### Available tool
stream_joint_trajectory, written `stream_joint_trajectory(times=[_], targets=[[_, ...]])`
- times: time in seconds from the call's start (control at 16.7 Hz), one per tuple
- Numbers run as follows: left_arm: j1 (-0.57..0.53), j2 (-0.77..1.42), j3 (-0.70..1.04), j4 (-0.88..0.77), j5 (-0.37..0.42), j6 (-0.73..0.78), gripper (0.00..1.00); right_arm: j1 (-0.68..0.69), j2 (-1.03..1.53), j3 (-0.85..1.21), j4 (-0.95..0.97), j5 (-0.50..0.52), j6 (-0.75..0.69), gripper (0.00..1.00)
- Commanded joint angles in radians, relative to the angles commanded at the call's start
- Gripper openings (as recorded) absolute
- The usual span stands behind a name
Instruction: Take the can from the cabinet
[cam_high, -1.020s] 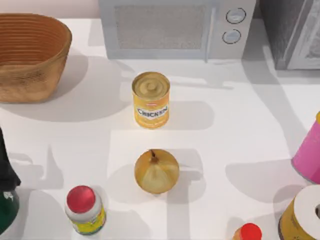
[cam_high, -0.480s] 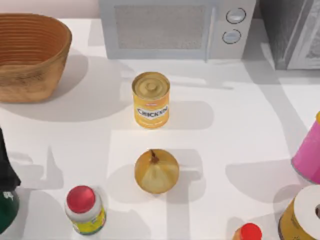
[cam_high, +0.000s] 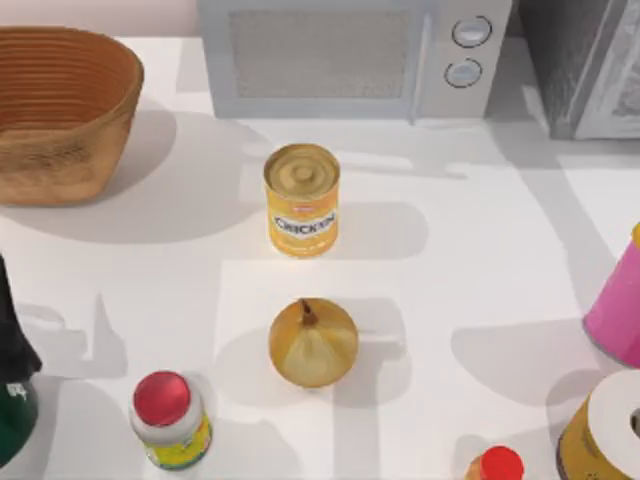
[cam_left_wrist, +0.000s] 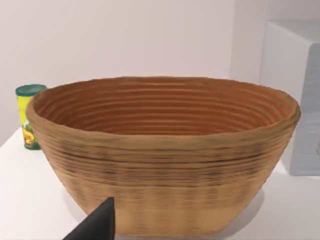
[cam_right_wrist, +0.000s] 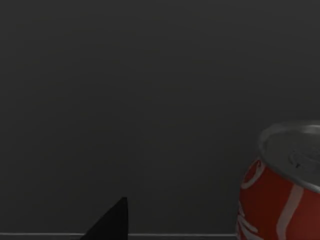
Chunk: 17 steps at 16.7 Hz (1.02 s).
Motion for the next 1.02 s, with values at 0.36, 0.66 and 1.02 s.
stream_joint_trajectory(times=[0.36, 0.66, 1.02], targets=[[0.0, 0.0, 0.0, 0.0, 0.0, 0.0, 1.0, 0.0, 0.0, 0.0, 0.0, 0.0, 0.0, 0.32], [0.0, 0.0, 0.0, 0.0, 0.0, 0.0, 1.0, 0.0, 0.0, 0.0, 0.0, 0.0, 0.0, 0.0], [0.0, 0.0, 0.0, 0.0, 0.0, 0.0, 1.0, 0.0, 0.0, 0.0, 0.0, 0.0, 0.0, 0.0]])
